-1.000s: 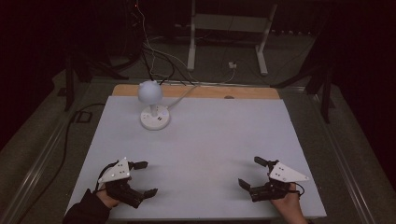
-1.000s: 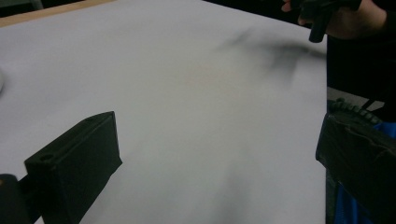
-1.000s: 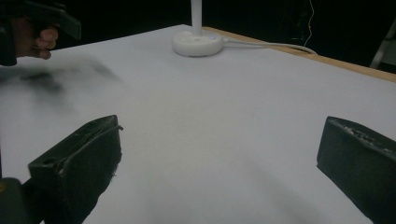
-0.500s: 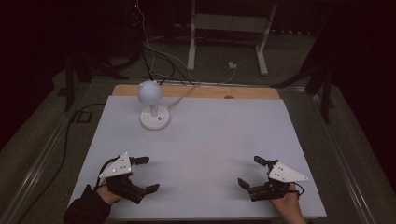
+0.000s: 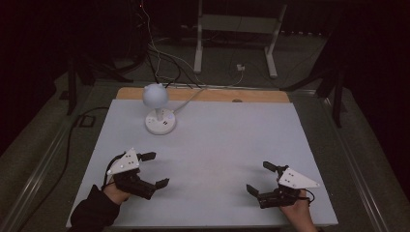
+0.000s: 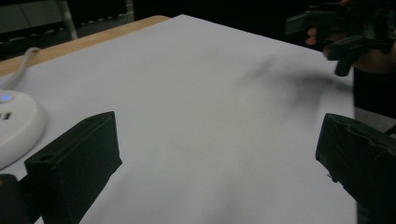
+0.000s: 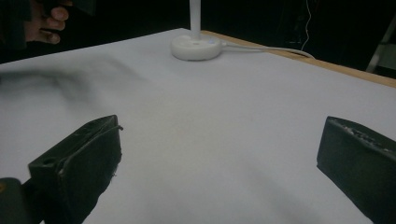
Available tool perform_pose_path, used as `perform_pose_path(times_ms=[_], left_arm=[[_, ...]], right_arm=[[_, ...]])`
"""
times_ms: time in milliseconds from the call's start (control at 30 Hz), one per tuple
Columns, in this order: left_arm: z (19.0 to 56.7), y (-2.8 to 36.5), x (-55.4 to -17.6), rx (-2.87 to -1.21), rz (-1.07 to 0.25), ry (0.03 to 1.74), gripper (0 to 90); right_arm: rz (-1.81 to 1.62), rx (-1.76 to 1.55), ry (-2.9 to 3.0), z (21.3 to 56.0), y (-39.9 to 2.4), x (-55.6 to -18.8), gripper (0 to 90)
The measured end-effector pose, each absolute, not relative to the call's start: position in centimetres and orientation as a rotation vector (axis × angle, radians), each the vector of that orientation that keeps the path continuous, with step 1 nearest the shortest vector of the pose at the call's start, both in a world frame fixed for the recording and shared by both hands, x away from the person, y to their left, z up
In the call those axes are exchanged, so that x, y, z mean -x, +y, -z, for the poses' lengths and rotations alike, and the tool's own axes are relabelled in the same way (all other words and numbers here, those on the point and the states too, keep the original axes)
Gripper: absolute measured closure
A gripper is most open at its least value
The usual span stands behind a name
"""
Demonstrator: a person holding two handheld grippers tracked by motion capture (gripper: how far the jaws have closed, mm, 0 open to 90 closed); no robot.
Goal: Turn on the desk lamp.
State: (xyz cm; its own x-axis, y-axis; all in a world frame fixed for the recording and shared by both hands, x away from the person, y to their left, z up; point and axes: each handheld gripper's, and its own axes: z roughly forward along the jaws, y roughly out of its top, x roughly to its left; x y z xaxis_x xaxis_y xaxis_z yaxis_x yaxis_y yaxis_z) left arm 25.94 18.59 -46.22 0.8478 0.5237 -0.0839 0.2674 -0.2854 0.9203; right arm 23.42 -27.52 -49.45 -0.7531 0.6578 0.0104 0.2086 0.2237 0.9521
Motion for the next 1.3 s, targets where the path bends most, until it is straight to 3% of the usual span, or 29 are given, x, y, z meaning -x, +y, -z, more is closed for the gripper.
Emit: perform_pose_path(times_ms=[1300], left_arm=[[46.9, 17.2, -32.9, -1.775, -0.538, 0.952, 0.4]], right_arm=[[-1.558, -0.798, 2.118, 49.5, -27.6, -23.4, 0.0]])
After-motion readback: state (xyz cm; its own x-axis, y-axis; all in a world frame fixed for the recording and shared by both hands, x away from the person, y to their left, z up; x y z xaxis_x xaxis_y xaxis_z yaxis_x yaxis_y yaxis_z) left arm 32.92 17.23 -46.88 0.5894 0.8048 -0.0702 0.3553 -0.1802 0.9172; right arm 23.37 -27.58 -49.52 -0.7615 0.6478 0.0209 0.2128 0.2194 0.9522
